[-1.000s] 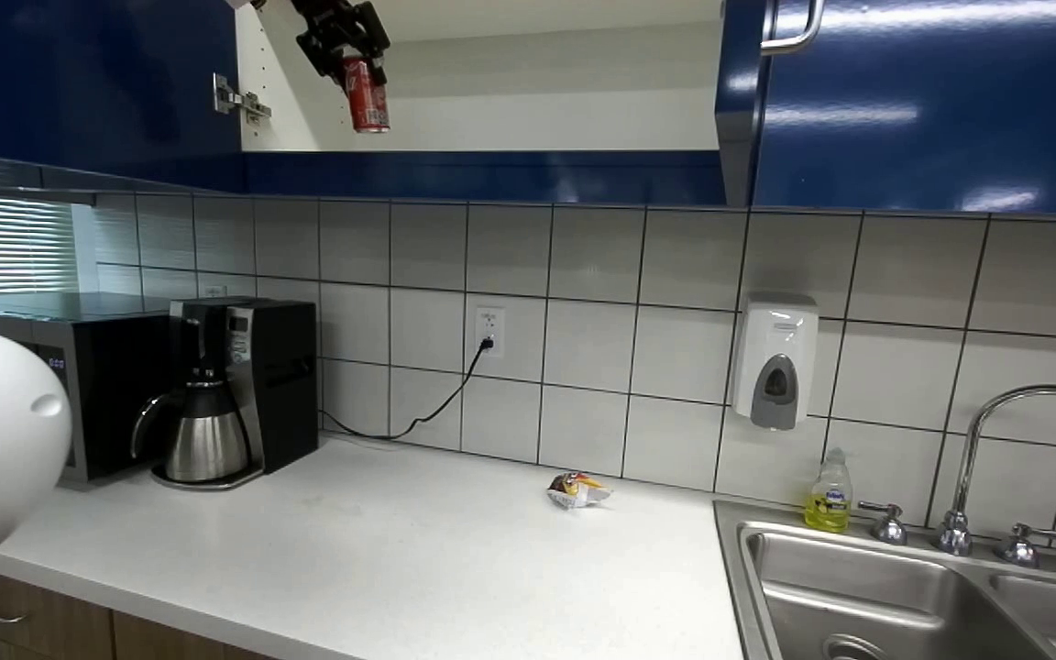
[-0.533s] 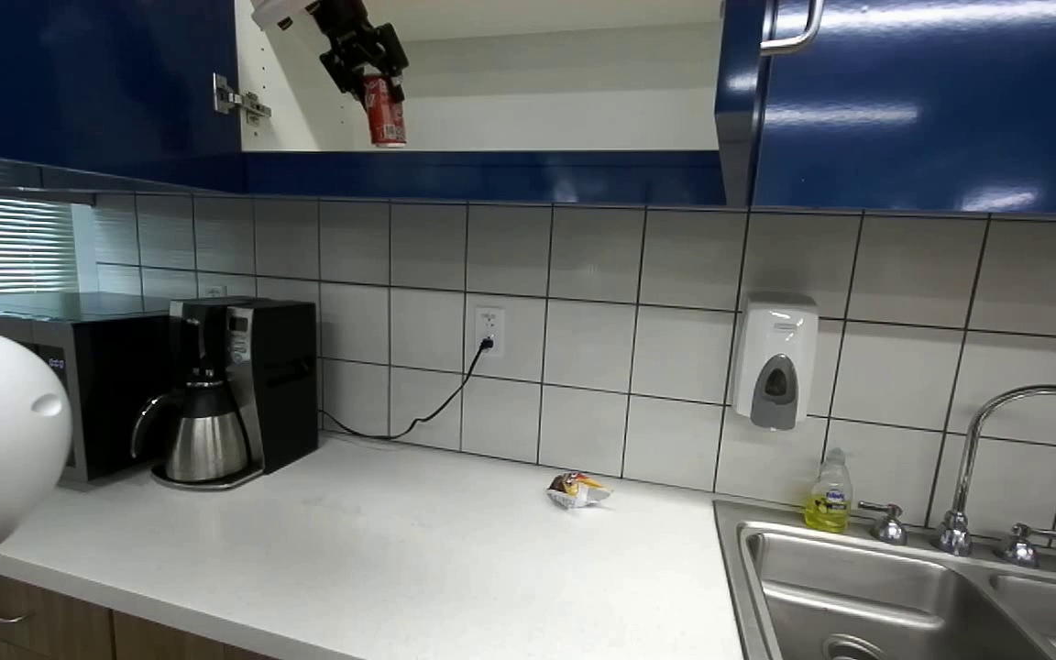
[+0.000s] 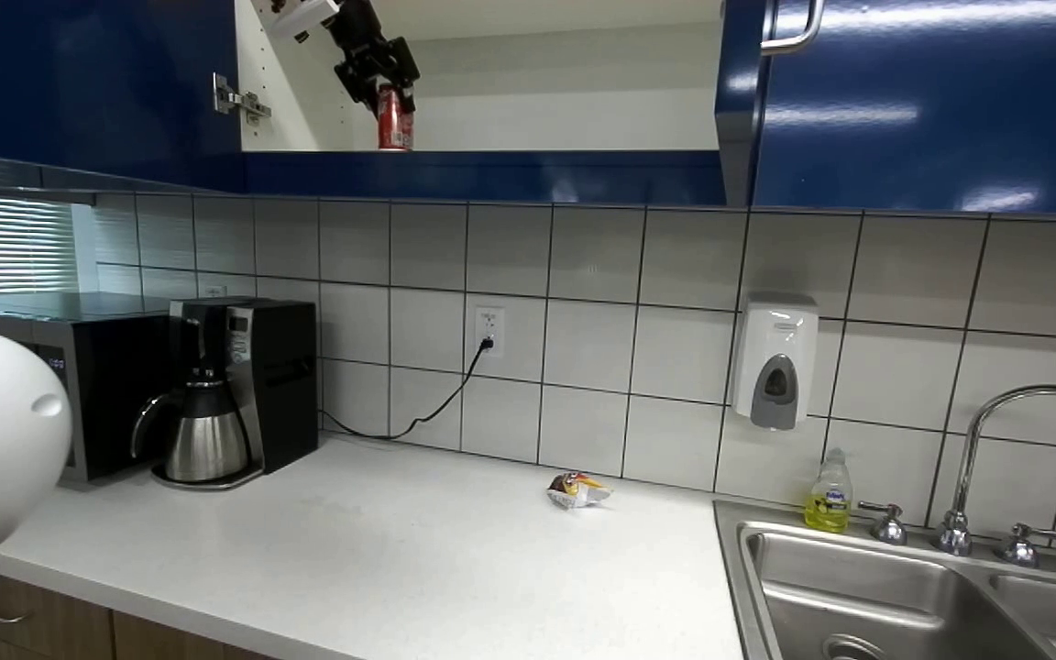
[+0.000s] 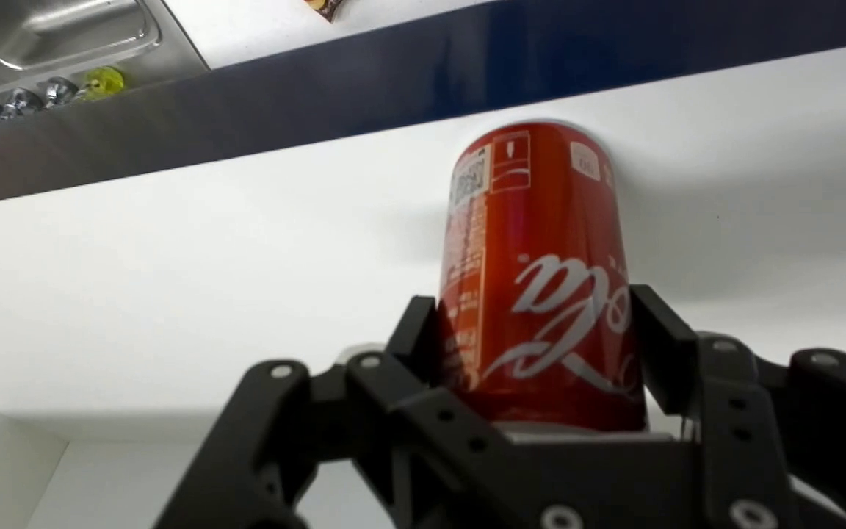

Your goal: Put the can in the top cabinet

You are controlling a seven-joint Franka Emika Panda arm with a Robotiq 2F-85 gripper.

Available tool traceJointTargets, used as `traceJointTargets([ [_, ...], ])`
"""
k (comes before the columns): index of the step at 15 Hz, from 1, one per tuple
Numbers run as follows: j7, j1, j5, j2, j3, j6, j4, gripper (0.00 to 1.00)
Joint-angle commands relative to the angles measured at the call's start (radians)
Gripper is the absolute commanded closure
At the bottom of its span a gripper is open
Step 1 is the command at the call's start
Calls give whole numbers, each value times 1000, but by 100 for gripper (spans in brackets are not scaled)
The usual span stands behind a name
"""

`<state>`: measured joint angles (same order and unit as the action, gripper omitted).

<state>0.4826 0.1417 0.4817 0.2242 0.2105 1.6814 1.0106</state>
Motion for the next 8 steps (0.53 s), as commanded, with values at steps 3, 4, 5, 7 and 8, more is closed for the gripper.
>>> traceJointTargets([
  [3, -13, 10, 7, 48, 1, -49, -87, 0],
  [4, -13, 11, 8, 47, 1, -48, -86, 0],
  [5, -14, 10, 6, 44, 2, -44, -83, 0],
  [7, -16, 10, 0, 26, 4, -36, -68, 0],
  [8, -18, 9, -7, 11, 7, -29, -53, 0],
])
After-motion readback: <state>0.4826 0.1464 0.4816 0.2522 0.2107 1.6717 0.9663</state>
